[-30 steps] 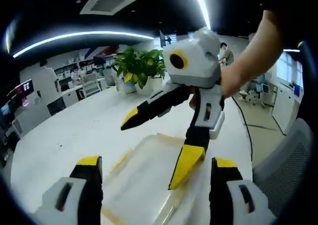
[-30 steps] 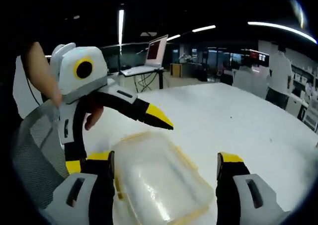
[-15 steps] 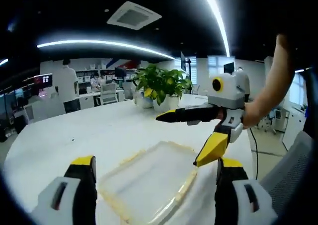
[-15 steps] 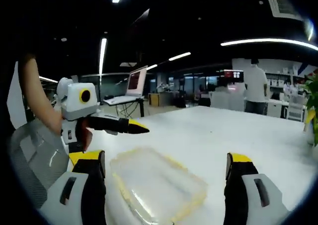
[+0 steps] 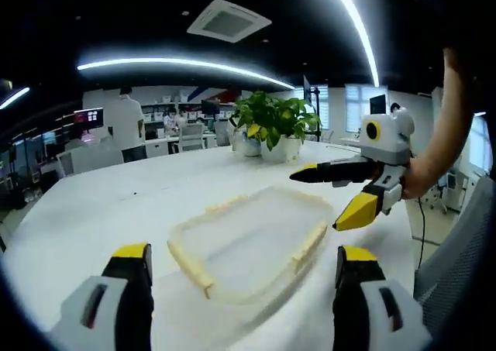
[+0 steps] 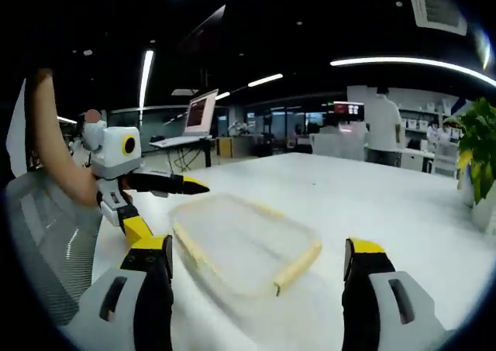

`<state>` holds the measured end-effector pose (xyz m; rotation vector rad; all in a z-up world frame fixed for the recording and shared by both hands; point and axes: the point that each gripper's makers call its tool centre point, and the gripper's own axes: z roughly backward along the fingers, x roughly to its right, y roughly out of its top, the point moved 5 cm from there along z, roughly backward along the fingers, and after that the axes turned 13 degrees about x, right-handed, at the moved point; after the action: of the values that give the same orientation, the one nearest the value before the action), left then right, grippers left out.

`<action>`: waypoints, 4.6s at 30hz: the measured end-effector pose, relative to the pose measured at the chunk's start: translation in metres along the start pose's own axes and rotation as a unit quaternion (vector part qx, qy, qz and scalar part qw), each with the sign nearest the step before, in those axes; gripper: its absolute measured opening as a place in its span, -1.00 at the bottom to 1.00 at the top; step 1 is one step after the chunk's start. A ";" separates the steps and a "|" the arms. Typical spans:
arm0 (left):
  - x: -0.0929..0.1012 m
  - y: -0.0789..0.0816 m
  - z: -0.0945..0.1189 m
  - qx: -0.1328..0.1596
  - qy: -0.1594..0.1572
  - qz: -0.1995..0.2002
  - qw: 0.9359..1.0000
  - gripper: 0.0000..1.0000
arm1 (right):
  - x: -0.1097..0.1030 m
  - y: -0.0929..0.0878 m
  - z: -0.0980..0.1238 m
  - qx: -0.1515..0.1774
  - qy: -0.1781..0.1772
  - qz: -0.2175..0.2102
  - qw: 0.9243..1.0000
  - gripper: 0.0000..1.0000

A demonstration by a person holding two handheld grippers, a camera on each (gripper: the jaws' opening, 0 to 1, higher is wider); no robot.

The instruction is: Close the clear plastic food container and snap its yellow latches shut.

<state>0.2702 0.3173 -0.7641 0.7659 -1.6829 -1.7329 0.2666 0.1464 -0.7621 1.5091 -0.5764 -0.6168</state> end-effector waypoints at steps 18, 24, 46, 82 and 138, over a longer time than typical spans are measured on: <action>0.001 -0.032 -0.007 -0.037 0.021 0.009 0.999 0.58 | -0.002 -0.038 0.000 -0.060 0.005 -0.007 0.998 0.57; 0.004 -0.035 -0.009 -0.040 0.024 0.014 0.999 0.41 | -0.008 -0.041 -0.003 -0.067 0.014 -0.005 0.998 0.35; -0.012 -0.036 -0.005 -0.060 0.027 -0.006 0.998 0.36 | -0.009 -0.040 -0.029 -0.075 0.020 -0.009 0.997 0.20; -0.120 -0.040 0.033 -0.077 0.005 -0.003 0.997 0.23 | -0.058 -0.041 -0.127 -0.092 -0.031 -0.019 0.995 0.14; -0.158 -0.034 0.056 -0.068 0.047 0.064 0.995 0.90 | -0.052 -0.030 -0.144 -0.073 -0.062 -0.054 0.994 0.95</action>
<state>0.3303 0.4738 -0.7967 0.6539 -1.5004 -1.6771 0.3280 0.2874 -0.7893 1.3768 -0.5337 -0.8240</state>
